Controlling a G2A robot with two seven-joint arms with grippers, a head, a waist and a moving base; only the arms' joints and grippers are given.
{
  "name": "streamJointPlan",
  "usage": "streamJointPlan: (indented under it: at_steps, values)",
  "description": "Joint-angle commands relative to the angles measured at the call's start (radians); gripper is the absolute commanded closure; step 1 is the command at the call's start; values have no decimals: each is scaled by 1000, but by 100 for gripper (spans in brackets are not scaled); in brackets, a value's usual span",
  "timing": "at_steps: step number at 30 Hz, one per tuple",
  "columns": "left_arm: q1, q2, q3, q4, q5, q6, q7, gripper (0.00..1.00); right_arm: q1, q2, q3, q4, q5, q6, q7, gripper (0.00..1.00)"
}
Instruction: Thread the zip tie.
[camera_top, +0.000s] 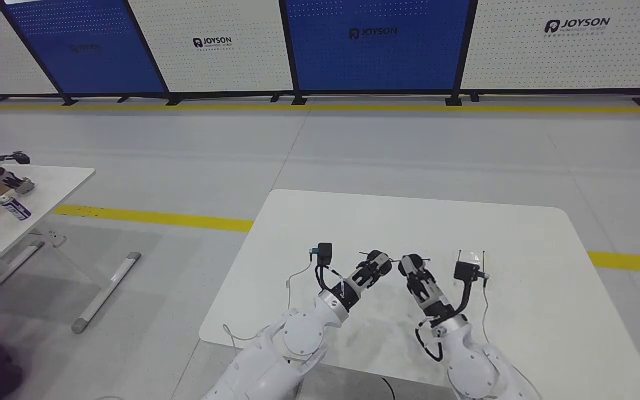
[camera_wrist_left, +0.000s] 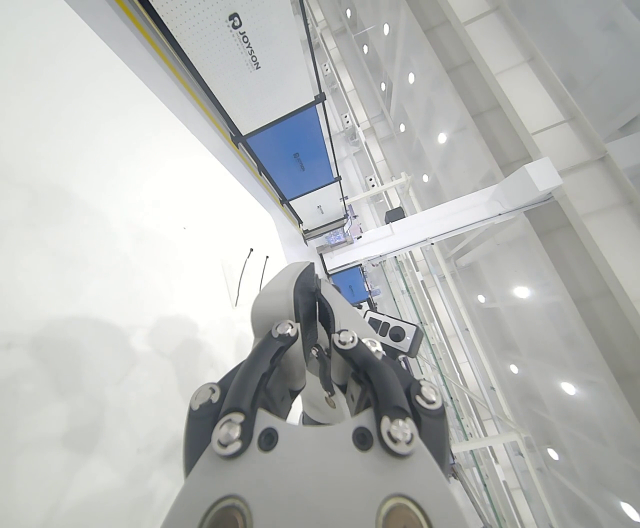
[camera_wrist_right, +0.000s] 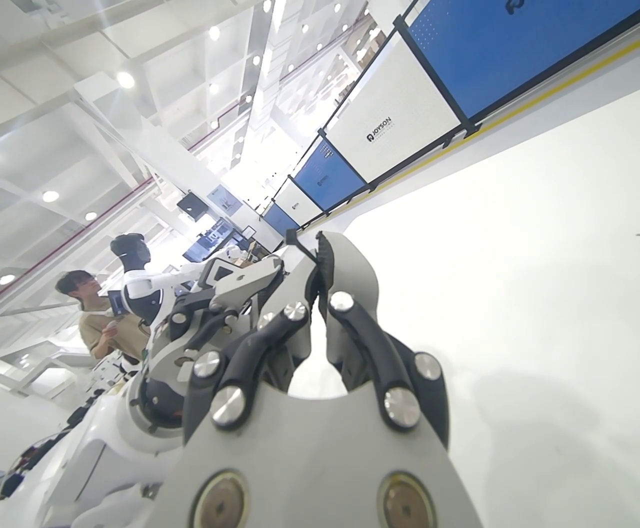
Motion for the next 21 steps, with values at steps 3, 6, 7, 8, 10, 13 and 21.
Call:
streamJointPlan:
  at_steps: [3,6,7,8,10,13,21]
  values:
    - [0,0,0,0,0,0,0,100,-5,-1,3,-7,-6,0,-1,100]
    - [0,0,0,0,0,0,0,100,-10,-2,7,-11,-12,9,-5,100]
    - [0,0,0,0,0,0,0,100,-11,-3,8,-12,-13,9,-5,100]
    - [0,0,0,0,0,0,0,100,-12,-3,9,-13,-13,9,-5,100]
    - [0,0,0,0,0,0,0,100,-16,-3,12,-15,-15,6,-4,100]
    - [0,0,0,0,0,0,0,100,-21,-4,17,-19,-18,2,-4,100]
    - [0,0,0,0,0,0,0,100,-28,-6,23,-24,-16,0,1,100]
